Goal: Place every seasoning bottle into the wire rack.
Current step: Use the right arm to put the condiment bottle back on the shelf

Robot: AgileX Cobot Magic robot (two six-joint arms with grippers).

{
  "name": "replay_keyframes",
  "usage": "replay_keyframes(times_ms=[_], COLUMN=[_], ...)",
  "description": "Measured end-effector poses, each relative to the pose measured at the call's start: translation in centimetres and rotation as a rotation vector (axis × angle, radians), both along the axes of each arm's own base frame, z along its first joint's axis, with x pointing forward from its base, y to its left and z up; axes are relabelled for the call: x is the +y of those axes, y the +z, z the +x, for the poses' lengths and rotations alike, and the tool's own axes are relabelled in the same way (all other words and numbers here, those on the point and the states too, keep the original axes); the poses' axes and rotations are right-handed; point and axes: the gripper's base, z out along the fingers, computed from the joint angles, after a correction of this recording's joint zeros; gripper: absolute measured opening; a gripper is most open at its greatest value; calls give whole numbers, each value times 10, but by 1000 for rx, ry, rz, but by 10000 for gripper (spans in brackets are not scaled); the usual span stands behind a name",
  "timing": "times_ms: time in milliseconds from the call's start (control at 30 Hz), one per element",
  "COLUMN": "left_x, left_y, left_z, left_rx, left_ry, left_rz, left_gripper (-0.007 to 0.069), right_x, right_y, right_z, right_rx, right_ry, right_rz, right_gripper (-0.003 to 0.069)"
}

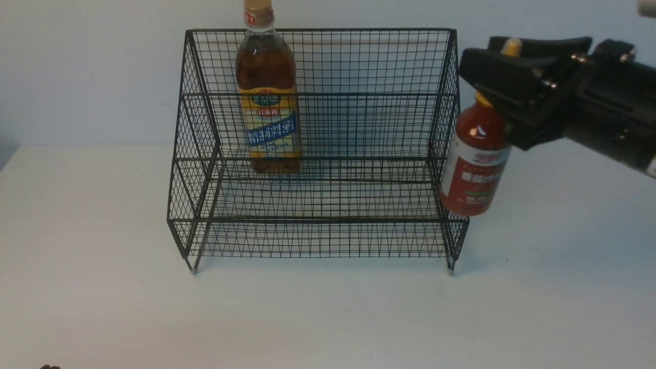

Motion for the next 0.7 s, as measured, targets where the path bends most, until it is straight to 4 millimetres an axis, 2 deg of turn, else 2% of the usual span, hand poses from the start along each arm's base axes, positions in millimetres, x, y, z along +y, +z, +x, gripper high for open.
replay_keyframes(times_ms=[100, 167, 233, 367, 700], left_x=[0, 0, 0, 0, 0], left_y=[0, 0, 0, 0, 0], left_z=[0, 0, 0, 0, 0], left_rx=[0, 0, 0, 0, 0], left_ry=[0, 0, 0, 0, 0], left_rz=[0, 0, 0, 0, 0], left_gripper=[-12, -12, -12, -12, -12], right_x=[22, 26, 32, 39, 45], right_y=[-11, -15, -25, -41, -82], right_z=[22, 29, 47, 68, 88], right_rx=[31, 41, 77, 124, 225], right_ry=[42, 46, 37, 25, 20], right_rz=[-32, -37, -36, -44, -108], right_gripper=[262, 262, 262, 262, 261])
